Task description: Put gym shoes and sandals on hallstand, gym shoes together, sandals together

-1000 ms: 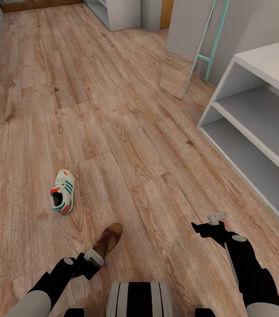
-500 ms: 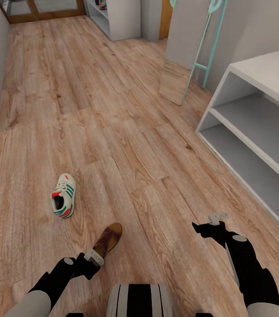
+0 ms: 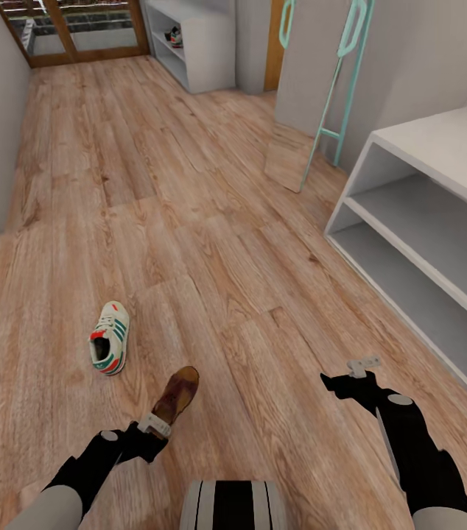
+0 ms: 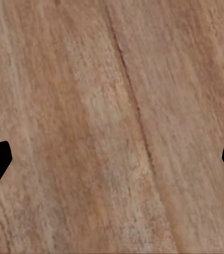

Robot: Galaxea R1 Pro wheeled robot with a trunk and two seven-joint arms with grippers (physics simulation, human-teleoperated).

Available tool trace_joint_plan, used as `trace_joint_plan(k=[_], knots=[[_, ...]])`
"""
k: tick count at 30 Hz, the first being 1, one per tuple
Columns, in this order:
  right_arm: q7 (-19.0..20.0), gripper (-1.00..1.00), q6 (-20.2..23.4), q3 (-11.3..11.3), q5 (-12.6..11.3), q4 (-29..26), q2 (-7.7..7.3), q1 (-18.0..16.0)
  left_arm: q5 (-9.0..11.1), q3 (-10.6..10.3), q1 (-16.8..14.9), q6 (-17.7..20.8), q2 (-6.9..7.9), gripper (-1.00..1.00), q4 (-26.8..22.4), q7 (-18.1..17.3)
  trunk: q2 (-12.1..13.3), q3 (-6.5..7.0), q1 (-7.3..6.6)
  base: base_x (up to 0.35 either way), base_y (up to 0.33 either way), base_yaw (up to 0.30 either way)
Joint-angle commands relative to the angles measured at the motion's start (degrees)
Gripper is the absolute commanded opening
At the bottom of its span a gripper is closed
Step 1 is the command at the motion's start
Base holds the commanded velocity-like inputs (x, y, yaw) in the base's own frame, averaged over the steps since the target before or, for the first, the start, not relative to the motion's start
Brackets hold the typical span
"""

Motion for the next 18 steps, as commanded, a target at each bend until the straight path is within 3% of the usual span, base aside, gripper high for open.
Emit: trace_joint_plan(k=[1, 5, 6, 8, 9, 13, 18], knots=[[0.5, 1.0, 0.2, -0.1, 0.6, -0.1, 0.03, 0.0, 0.5, 0.7, 0.0, 0.2, -0.05, -1.0, -0.1, -0.5, 0.0, 0.19, -0.03, 0.0, 0.0, 0.0], [0.5, 1.0, 0.1, -0.1, 0.6, 0.0, 0.05, 0.0, 4.9, 1.9, 0.2, -2.9, 0.55, -1.0, 0.2, -0.5, 0.1, 1.08, -0.13, 0.0, 0.0, 0.0], [0.5, 1.0, 0.1, 0.0, 0.8, 0.4, 0.26, 0.0, 9.9, 3.6, 1.6, -7.1, 1.83, -1.0, 0.4, -0.2, 0.1, 1.34, -0.16, 0.0, 0.0, 0.0], [0.4, 1.0, 0.1, 0.0, 0.9, 0.7, 0.34, 0.0, 12.1, 5.3, 2.6, -8.5, 2.01, -1.0, 0.1, -0.3, 0.1, 1.91, -0.21, 0.0, 0.0, 0.0], [0.4, 1.0, 0.1, 0.0, 0.9, 1.0, 0.39, 0.0, 13.6, 7.9, 3.2, -10.3, 2.29, -1.0, 0.0, -0.2, 0.1, 2.21, -0.24, 0.0, 0.0, 0.0], [0.3, 1.0, -0.1, 0.0, 0.9, 1.8, 0.4, 0.1, 13.9, 11.0, 3.4, -10.9, 2.59, -1.0, -0.2, -0.2, 0.2, 3.45, -0.34, 0.0, 0.0, 0.0], [0.2, 1.0, -2.7, -0.2, 0.9, 4.9, 0.16, 0.1, 14.0, 13.3, 3.4, -11.3, 2.83, -1.0, -0.2, -0.3, 0.2, 5.01, -0.47, 0.0, 0.0, 0.0]])
